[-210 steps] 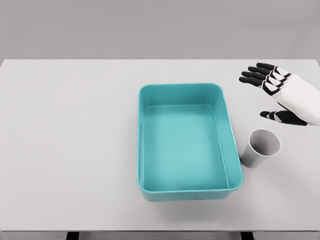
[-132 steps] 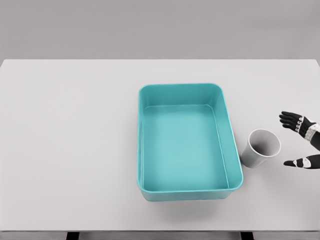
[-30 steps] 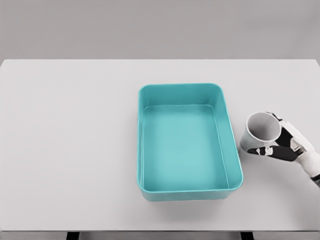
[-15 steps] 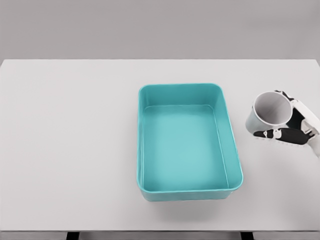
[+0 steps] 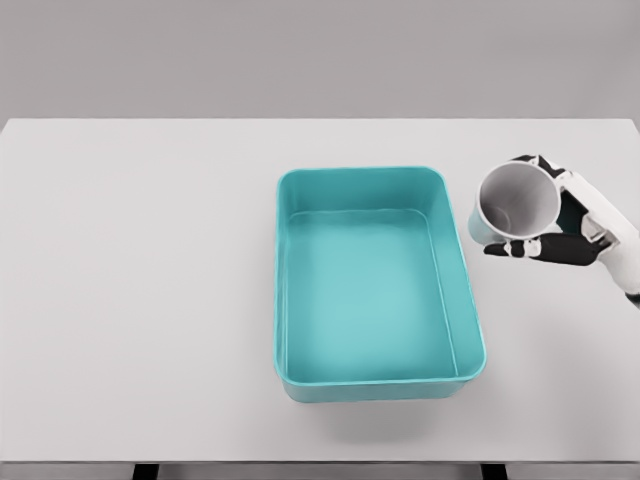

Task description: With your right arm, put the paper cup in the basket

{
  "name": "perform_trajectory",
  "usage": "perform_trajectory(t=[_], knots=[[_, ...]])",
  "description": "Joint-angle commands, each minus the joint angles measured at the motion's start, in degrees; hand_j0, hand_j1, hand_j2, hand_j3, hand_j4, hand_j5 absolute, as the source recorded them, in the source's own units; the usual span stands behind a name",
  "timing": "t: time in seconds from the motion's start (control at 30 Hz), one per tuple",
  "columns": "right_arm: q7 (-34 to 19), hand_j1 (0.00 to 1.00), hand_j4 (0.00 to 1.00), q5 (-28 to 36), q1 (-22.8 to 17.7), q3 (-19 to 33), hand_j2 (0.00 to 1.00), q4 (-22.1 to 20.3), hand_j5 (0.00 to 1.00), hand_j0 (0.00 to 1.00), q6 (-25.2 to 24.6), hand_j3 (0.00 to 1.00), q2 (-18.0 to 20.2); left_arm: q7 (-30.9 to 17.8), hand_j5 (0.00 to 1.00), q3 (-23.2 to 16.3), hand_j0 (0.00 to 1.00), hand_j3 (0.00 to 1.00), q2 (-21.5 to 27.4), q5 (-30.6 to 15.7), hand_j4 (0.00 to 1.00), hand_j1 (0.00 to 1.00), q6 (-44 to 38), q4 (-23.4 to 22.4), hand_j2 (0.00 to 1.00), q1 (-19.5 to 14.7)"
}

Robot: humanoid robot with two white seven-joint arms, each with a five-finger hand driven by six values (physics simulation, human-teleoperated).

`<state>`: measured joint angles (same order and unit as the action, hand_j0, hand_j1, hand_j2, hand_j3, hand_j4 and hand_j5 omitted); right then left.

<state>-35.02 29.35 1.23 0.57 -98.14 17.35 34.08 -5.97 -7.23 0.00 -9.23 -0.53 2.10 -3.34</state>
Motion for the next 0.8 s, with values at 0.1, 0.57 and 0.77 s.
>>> perform_trajectory(t=[0.1, 0.57, 0.77], knots=[[0.0, 0.44, 0.44, -2.6, 1.5, -3.2, 0.44, -0.2, 0.44, 0.44, 0.1, 0.44, -0.1, 0.0, 1.0, -0.1, 1.0, 1.0, 0.0, 0.0, 1.0, 1.0, 0.0, 0.0, 1.0, 0.0], [0.0, 0.45, 0.45, -9.7, 6.8, -8.8, 0.45, -2.7, 0.45, 0.45, 0.5, 0.45, -0.1, 0.0, 1.0, 0.0, 1.0, 1.0, 0.0, 0.0, 1.0, 1.0, 0.0, 0.0, 1.0, 0.0], [0.0, 0.45, 0.45, -13.2, 9.1, -10.9, 0.45, -2.7, 0.45, 0.45, 0.3, 0.45, -0.1, 0.0, 1.0, 0.0, 1.0, 1.0, 0.0, 0.0, 1.0, 1.0, 0.0, 0.0, 1.0, 0.0]])
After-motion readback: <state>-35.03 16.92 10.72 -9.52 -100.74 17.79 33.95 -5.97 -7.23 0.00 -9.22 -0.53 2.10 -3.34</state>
